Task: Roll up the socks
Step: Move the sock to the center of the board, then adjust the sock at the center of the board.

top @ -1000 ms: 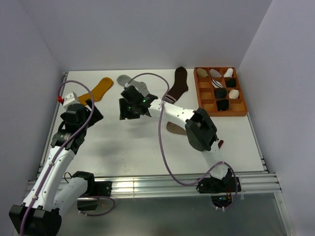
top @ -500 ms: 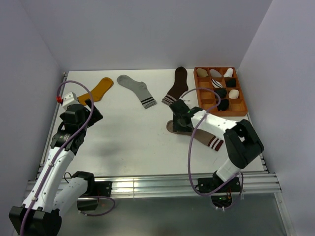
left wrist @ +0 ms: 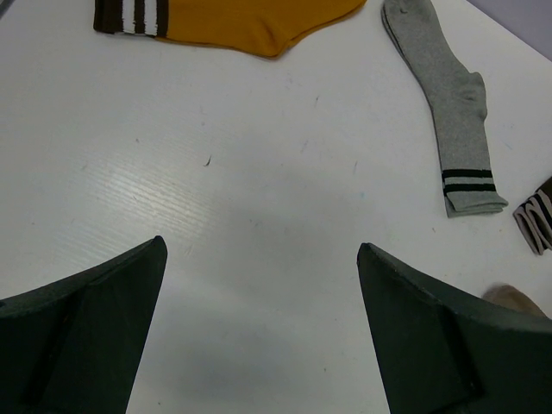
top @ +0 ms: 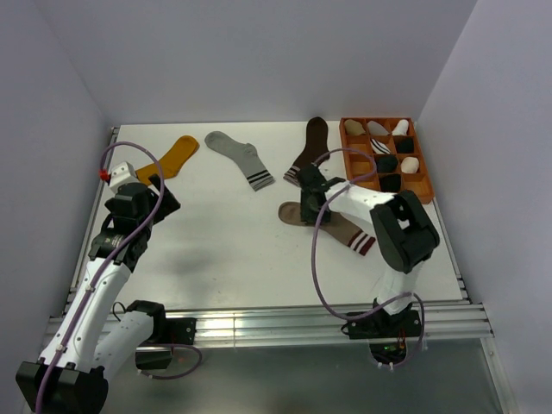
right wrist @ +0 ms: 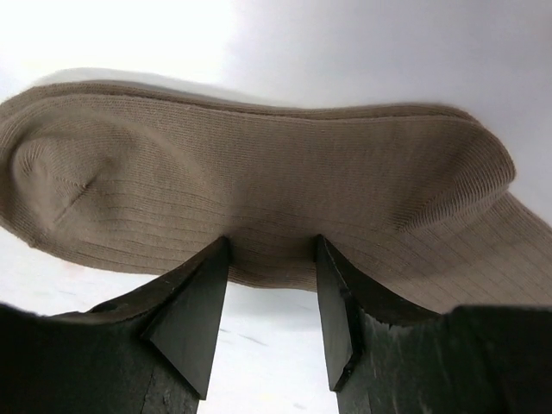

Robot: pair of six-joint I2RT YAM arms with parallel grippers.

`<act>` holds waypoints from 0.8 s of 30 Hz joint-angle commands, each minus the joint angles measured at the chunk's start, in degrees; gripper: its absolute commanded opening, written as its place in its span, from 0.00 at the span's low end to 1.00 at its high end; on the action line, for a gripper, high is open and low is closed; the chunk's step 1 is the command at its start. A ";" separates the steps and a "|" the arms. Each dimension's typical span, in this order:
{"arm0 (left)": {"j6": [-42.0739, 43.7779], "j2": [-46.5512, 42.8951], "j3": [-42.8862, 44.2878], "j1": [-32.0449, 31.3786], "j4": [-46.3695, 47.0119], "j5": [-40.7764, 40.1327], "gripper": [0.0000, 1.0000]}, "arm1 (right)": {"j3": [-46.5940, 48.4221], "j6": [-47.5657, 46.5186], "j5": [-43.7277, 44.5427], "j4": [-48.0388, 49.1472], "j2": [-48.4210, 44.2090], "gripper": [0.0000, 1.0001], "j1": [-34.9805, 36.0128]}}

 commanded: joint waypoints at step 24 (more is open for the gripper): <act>-18.83 14.46 -1.34 -10.84 9.50 13.97 0.89 | 5.65 -8.35 -3.91 1.62 -1.36 0.39 6.30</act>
